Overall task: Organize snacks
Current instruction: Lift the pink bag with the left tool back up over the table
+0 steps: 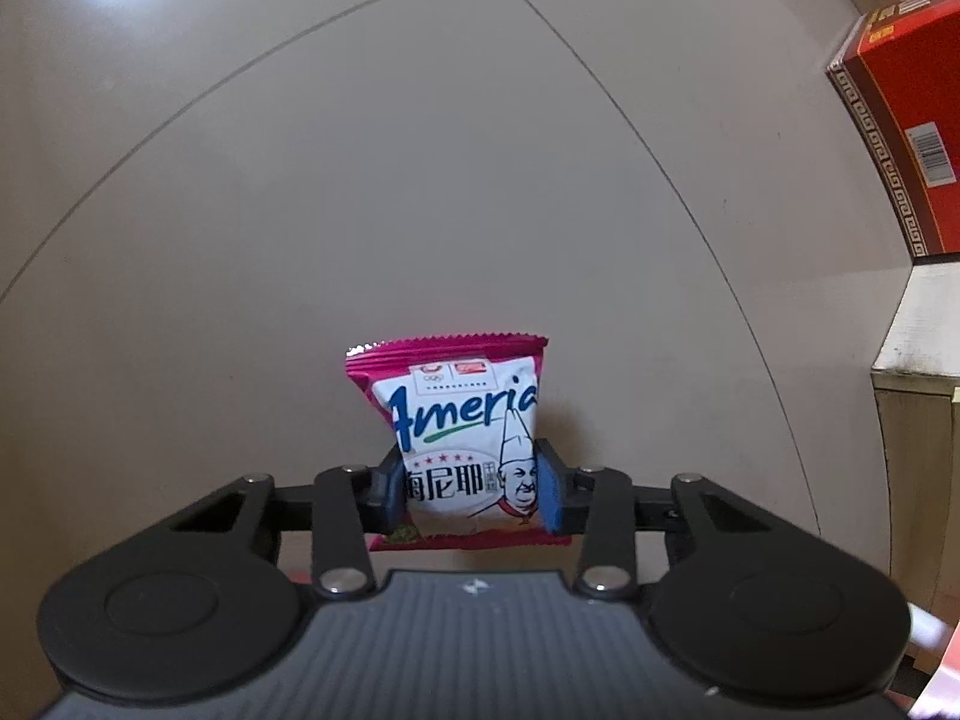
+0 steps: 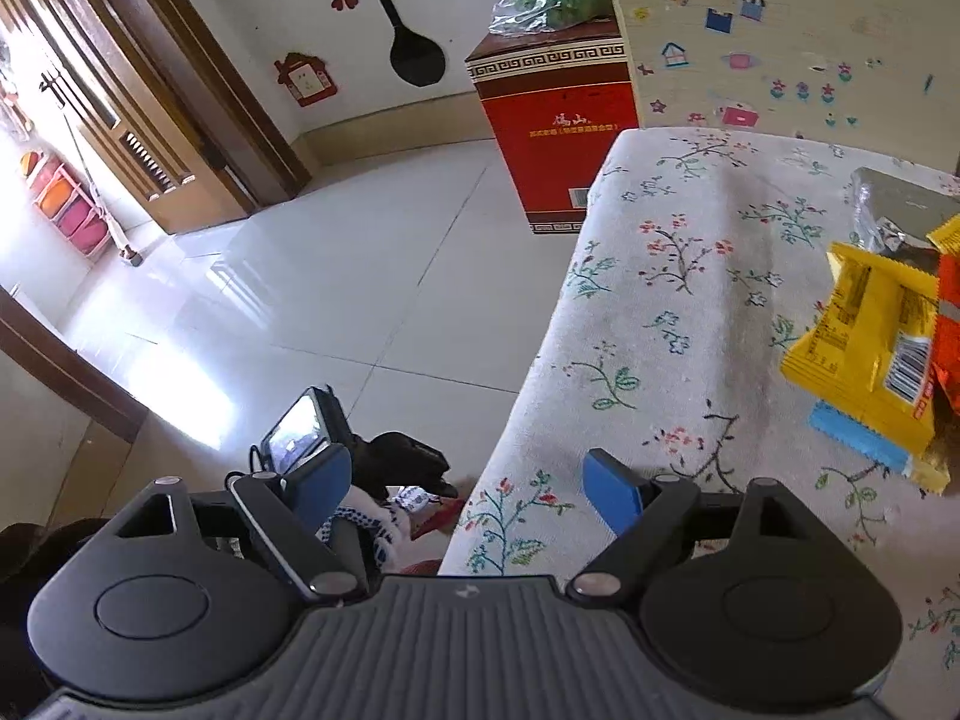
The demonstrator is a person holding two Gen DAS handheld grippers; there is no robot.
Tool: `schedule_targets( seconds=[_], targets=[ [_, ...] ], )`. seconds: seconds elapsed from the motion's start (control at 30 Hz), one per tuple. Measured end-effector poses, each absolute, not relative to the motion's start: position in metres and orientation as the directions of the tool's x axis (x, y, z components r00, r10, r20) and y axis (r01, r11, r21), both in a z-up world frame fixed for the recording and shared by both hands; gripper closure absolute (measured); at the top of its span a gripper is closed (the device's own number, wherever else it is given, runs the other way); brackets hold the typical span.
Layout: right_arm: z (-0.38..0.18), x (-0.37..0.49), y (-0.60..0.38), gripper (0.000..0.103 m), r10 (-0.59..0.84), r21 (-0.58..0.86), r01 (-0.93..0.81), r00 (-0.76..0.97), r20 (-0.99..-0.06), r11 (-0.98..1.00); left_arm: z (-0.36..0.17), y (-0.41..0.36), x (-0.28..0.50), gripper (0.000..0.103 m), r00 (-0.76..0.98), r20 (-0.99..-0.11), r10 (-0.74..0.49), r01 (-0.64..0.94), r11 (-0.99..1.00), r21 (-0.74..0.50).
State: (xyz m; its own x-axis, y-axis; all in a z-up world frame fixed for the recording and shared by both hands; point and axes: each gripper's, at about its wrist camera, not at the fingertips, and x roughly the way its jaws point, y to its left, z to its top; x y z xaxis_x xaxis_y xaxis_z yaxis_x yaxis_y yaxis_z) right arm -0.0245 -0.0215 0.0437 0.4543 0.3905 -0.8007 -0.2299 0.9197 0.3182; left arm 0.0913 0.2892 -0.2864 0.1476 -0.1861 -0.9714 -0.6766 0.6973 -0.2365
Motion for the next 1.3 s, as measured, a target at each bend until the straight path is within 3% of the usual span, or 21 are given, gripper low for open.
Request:
schedule_targets(
  seconds=[0.3, 0.67, 1.0, 1.3],
  targets=[
    [0.054, -0.04, -0.047, 0.015, 0.336, 0.317, -0.126, 0.497, -0.8, 0.94, -0.231, 0.276, 0.097, 0.065, 0.259, -0.946, -0.194, -0.576, 0.755, -0.313],
    [0.104, -0.114, -0.138, 0.014, 0.098, 0.235, 0.148, 0.611, -0.785, 0.961, -0.107, 0.222, 0.11, 0.065, 0.412, -0.86, -0.302, -0.302, 0.845, -0.441],
    [0.089, -0.154, -0.222, 0.006, 0.026, 0.432, 0.549, 0.597, -0.802, 0.716, -0.015, 0.177, 0.096, 0.065, 0.467, -0.808, -0.359, -0.102, 0.886, -0.453],
    [0.079, -0.129, -0.243, 0.003, 0.027, 0.527, 0.65, 0.615, -0.788, 0.547, 0.059, 0.131, 0.075, 0.065, 0.504, -0.784, -0.362, 0.095, 0.926, -0.366]
  ],
)
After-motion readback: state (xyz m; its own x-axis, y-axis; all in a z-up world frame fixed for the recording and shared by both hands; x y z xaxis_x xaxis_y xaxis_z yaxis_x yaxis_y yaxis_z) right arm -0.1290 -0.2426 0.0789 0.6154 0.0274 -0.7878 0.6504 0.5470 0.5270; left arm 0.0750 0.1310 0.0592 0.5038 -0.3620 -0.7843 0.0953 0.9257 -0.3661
